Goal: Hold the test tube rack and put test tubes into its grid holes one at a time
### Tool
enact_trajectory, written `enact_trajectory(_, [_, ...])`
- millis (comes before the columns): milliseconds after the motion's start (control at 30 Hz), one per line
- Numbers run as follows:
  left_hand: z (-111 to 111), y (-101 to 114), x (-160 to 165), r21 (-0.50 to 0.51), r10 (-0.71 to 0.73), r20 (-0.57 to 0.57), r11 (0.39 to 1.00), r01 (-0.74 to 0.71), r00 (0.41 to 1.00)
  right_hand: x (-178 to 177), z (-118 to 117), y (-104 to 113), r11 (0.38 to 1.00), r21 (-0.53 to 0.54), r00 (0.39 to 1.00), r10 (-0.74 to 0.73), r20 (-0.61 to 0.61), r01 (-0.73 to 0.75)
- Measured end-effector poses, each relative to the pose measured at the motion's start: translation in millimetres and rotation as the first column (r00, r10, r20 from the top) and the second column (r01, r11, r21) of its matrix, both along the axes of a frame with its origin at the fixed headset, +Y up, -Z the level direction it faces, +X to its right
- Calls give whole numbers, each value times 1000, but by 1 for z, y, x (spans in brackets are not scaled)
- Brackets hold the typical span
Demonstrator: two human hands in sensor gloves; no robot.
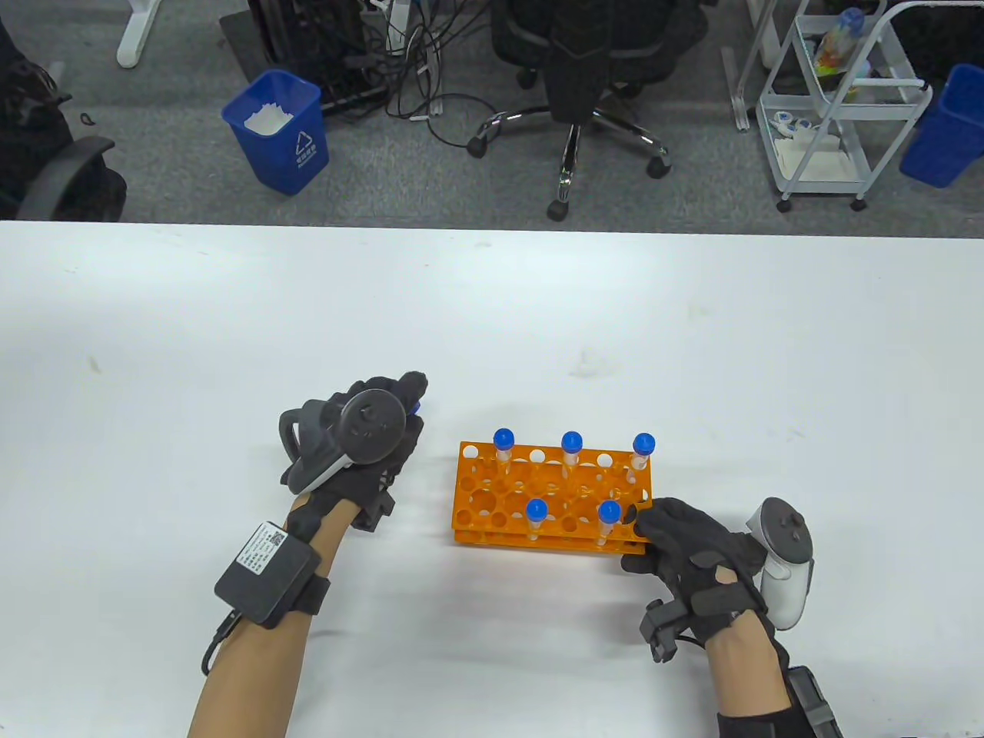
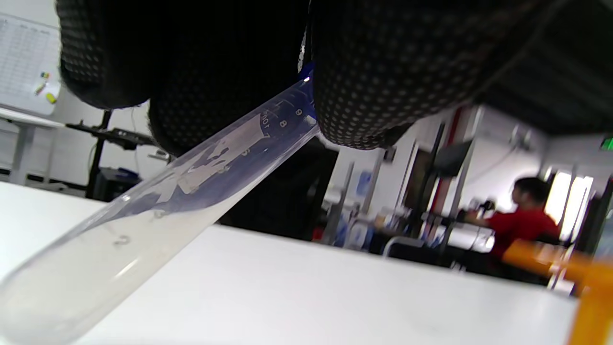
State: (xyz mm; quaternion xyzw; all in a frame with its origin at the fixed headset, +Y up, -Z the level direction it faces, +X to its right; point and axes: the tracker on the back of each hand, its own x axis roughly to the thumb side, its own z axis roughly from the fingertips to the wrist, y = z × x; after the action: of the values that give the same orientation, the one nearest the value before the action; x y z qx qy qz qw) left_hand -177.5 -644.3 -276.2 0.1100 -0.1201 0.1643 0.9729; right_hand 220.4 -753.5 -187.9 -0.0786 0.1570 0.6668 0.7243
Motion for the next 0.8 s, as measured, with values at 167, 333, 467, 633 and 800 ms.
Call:
enact_trajectory(167, [34,27,-5,118,225,103,964,-237,969,-2,0,-1,1000,-4,1000,10,-8,-10])
enact_trajectory(333, [69,35,4,171,342,221,908,-382,913,-3,0,-2,1000,-4,1000,5,-16,-5])
enact_trajectory(467, [88,32,13,185,325,297,903,-388,898,-4,1,-2,1000,-3,1000,-3,-20,3])
enact_trajectory(633, [103,28,18,223,244,336,918,-329,910,-5,1,-2,1000,0,1000,-8,-25,8])
enact_trajectory(800, [107,24,18,233,233,338,918,-321,912,-5,1,-2,1000,2,1000,-18,-25,18])
